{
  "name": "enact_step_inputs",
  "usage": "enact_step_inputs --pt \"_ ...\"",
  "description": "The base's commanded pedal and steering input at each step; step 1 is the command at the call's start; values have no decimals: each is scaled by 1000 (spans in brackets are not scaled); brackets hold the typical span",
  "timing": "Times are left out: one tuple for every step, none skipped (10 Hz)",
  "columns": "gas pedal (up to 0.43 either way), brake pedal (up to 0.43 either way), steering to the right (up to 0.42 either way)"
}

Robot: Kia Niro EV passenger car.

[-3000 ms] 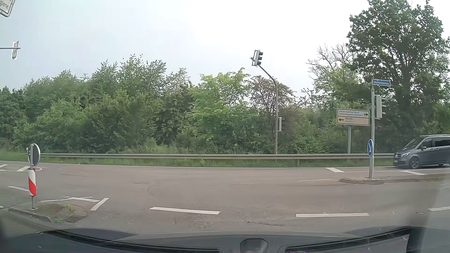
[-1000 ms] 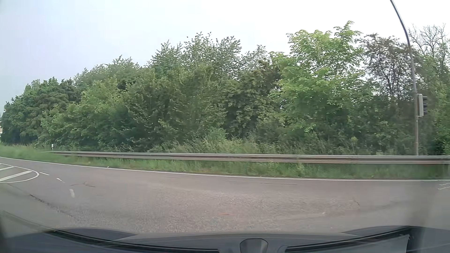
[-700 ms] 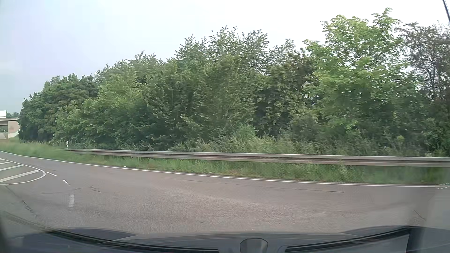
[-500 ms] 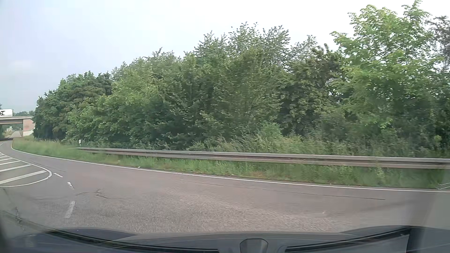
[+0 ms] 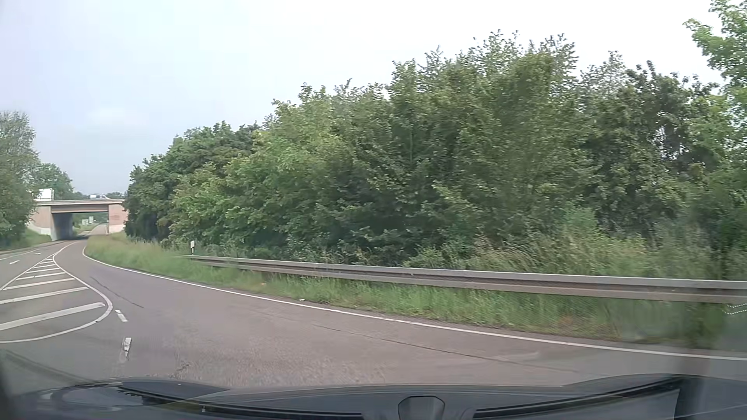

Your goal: Follow the waypoints while adhering to traffic rules and regulations

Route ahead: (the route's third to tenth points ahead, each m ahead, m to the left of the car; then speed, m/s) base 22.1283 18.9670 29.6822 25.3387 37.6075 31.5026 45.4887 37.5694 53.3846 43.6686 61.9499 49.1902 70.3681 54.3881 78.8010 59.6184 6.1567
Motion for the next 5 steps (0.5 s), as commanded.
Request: enact_step_inputs --pt "177 0 -293" --pt "177 0 -298" --pt "177 0 -298" --pt "177 0 -298" --pt "177 0 -297"
